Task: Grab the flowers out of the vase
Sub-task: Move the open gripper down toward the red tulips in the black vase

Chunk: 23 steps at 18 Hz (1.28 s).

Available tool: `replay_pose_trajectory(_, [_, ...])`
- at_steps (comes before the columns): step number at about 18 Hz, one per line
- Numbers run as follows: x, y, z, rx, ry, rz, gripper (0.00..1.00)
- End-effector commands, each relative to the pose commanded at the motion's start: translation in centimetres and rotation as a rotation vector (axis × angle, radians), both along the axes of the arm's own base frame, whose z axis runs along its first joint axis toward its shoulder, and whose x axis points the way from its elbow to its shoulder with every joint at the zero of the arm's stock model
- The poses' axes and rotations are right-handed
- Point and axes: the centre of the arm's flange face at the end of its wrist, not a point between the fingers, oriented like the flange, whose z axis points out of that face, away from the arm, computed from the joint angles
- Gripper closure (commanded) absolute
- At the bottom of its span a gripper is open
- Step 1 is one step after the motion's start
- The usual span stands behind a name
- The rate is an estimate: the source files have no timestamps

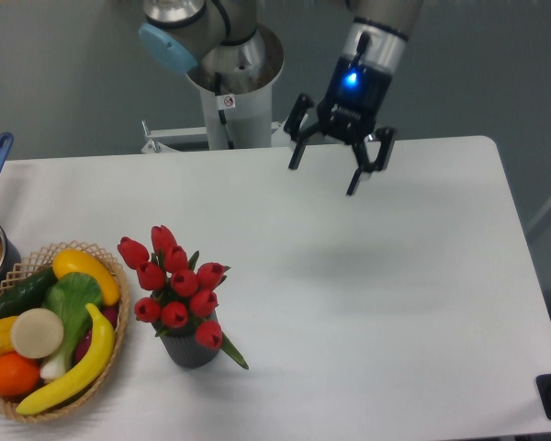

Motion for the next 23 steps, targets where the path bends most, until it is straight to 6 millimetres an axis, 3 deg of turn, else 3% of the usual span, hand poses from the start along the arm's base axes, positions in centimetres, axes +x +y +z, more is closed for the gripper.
replay_pose_trajectory(9, [1.0, 4.5, -0.3, -0.013, -0.08, -0.025, 0.0])
replay_pose_trajectory(13, [2.1, 8.4, -2.0, -0.012, -0.08, -0.106, 0.0])
replay_pose_trajectory(17, [3.6, 10.9, -3.6, -0.009, -0.086, -0.163, 0.0])
replay_pose_trajectory(23, [4.6, 11.6, -3.8, 0.047, -0.138, -0.193, 0.0])
